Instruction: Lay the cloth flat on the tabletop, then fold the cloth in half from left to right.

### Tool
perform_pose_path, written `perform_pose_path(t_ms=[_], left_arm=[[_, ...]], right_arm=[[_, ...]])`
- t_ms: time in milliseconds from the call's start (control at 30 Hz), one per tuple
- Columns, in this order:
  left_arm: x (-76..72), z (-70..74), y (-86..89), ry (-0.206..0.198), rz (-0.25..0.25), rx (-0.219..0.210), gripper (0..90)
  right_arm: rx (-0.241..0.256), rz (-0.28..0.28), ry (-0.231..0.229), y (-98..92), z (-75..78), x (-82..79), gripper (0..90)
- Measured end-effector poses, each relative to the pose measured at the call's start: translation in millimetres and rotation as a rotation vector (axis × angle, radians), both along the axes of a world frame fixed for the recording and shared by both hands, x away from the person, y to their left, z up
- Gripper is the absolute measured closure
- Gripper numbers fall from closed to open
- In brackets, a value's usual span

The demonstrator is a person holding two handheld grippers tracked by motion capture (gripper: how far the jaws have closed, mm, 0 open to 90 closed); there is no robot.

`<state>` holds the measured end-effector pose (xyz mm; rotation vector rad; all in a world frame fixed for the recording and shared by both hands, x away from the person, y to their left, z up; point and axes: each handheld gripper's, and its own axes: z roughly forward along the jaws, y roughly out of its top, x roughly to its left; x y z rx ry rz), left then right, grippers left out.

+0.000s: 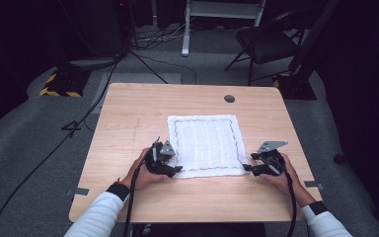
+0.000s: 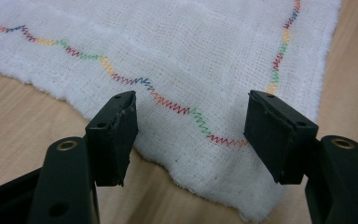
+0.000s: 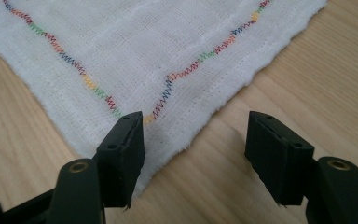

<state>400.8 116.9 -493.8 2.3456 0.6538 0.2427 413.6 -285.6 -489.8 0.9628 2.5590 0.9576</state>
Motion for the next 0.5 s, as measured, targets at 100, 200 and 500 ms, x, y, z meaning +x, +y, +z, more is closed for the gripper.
perform_pose_path(t_ms=[100,200,500], left_arm=[[-8.2,0.0,-1.2,0.007,-0.004,-0.006,32.1],[-16.3,2.6,-1.5,0.012,-0.014,0.012,25.3],[-11.5,24.8,15.0,-0.051,0.05,-0.042,22.0]], right_arm=[[-0.011,-0.016,0.008,-3.3,1.0,-8.9,35.2],[-0.018,-0.017,-0.003,-5.2,1.4,-13.2,35.0],[0.012,0.025,-0.066,2.5,17.0,-20.6,39.6]])
